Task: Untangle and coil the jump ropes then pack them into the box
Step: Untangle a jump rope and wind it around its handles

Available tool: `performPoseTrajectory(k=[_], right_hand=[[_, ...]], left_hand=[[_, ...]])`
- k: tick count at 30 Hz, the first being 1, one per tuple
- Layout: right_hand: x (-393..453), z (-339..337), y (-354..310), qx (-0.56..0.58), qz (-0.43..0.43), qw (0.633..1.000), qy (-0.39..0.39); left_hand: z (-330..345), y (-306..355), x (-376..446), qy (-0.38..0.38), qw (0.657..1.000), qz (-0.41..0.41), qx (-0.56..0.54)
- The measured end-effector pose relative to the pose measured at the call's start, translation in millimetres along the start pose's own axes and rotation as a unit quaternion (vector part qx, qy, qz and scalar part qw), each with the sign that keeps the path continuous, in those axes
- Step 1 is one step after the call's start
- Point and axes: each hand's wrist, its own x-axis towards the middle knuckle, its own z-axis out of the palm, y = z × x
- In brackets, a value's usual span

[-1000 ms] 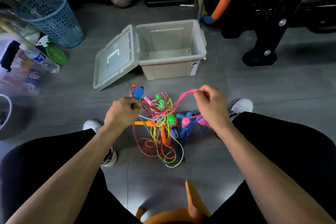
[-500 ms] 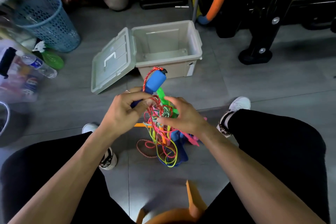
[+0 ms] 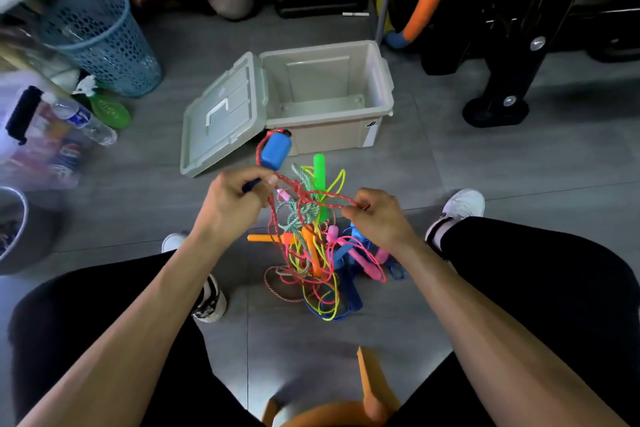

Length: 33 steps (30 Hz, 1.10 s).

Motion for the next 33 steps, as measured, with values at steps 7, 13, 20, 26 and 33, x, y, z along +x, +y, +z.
performPoseTrajectory(k=[7,13,20,26,33], right_hand=[[0.0,20.1,-15.9,-0.047,-0.032,0.997,-0.059],[-4.2,39.8,-19.7,0.018,0.022,0.99,-0.135],[2.4,26.5,-12.4,-0.08,-0.094,0.991,-0.048],[-1.3,9.8,11.4,-0.29,-0.151,0.941,-0.09],[-4.3,11.7,8.5,-0.251,-0.085,0.96,-0.087]], left_hand=[[-4.3,17.0,-13.0,-0.047,0.994,0.07,-0.064],[-9.2,14.2,-22.1,-0.061,0.992,0.073,-0.081],[-16.0,-8.6,0.1,0.083,0.989,-0.097,-0.075],[-1.8,-17.3,12.9,0.038,0.993,-0.105,0.037],[16.0,7.0,0.6,-0.036,0.992,0.079,0.087]])
